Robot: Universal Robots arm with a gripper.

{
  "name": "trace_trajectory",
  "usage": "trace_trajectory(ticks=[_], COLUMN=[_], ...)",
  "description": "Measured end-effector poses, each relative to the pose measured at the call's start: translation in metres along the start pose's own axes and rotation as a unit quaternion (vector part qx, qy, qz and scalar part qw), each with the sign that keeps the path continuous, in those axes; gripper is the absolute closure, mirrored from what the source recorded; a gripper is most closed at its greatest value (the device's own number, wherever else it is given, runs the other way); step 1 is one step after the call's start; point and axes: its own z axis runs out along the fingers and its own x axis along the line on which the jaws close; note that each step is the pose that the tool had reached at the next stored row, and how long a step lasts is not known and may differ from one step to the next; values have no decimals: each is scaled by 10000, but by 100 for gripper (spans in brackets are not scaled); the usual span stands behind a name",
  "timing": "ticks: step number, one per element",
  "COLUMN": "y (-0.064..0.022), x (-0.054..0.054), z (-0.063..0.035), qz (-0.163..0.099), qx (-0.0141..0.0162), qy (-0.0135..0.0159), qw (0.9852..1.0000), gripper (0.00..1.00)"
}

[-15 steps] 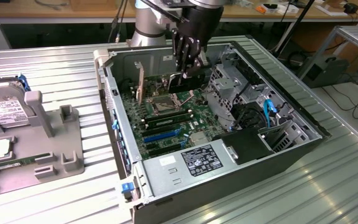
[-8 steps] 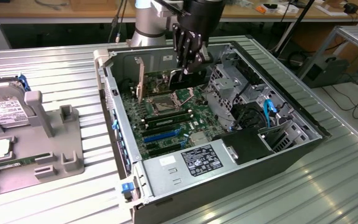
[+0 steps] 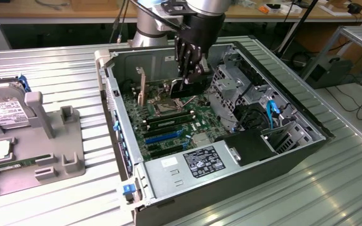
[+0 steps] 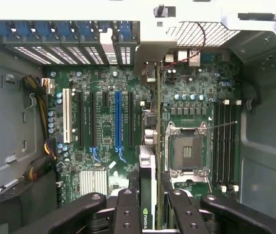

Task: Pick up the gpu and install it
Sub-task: 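Insert the gpu into the slot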

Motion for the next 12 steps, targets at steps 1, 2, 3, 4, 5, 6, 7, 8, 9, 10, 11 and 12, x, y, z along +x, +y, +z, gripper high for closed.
trace_trajectory(ticks=[1, 2, 3, 4, 5, 6, 7, 8, 9, 10, 11, 12], y=[3, 15, 18, 50, 65, 65, 66, 71, 99, 99, 99, 99], x=[18, 21, 24, 29, 45, 152, 213, 269, 271, 271, 273, 273], z=[67, 158, 277, 371, 449, 467, 491, 535, 604, 619, 666, 667], qz=[1, 7, 7, 6, 7, 7, 8, 8, 8, 9, 9, 9], qx=[0, 0, 5, 6, 6, 6, 7, 7, 7, 7, 8, 8], qy=[39, 66, 65, 66, 82, 92, 108, 128, 177, 176, 177, 177], qw=[10000, 10000, 10000, 10000, 10000, 10000, 9999, 9999, 9998, 9998, 9998, 9998], gripper=[73, 73, 73, 73, 73, 73, 73, 73, 73, 73, 73, 73])
